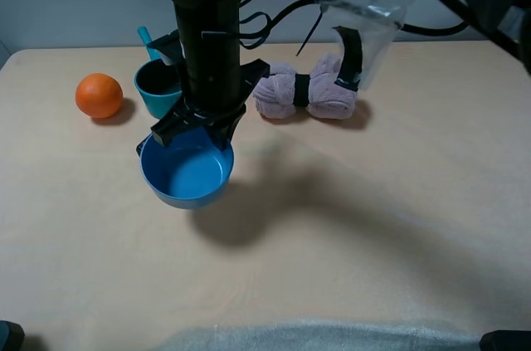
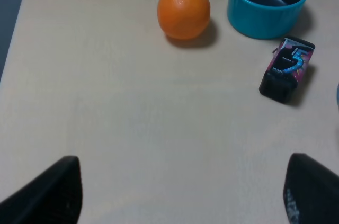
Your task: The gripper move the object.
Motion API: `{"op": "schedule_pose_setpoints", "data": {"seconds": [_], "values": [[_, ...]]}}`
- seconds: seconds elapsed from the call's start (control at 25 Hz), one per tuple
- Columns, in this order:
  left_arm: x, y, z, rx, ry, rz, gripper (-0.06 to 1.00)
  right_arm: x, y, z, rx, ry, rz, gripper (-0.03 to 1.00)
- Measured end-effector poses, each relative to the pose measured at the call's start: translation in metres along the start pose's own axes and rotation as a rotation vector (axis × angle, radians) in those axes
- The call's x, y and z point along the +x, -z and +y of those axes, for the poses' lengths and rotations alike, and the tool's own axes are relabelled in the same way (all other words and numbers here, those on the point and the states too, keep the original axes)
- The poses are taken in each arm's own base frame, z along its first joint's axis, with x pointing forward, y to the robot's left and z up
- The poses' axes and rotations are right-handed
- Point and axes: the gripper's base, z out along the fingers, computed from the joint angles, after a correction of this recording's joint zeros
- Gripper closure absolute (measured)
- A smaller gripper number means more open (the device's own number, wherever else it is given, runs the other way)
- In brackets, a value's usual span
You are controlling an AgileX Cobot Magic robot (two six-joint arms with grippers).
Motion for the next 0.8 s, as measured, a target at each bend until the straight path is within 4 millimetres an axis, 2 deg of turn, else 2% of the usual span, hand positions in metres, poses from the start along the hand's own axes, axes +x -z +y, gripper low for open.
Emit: {"op": "schedule_pose_setpoints", "data": {"seconds": [0.4, 0.8], "values": [[0.000, 0.000, 0.000, 0.000, 0.000, 0.000, 0.11, -0.009, -0.028, -0.001, 0.003, 0.016, 0.029, 0.99], [0.000, 0.000, 0.000, 0.000, 0.000, 0.000, 0.11, -0.016, -0.028, -0.001, 0.001, 0.028, 0.007, 0.99]]}}
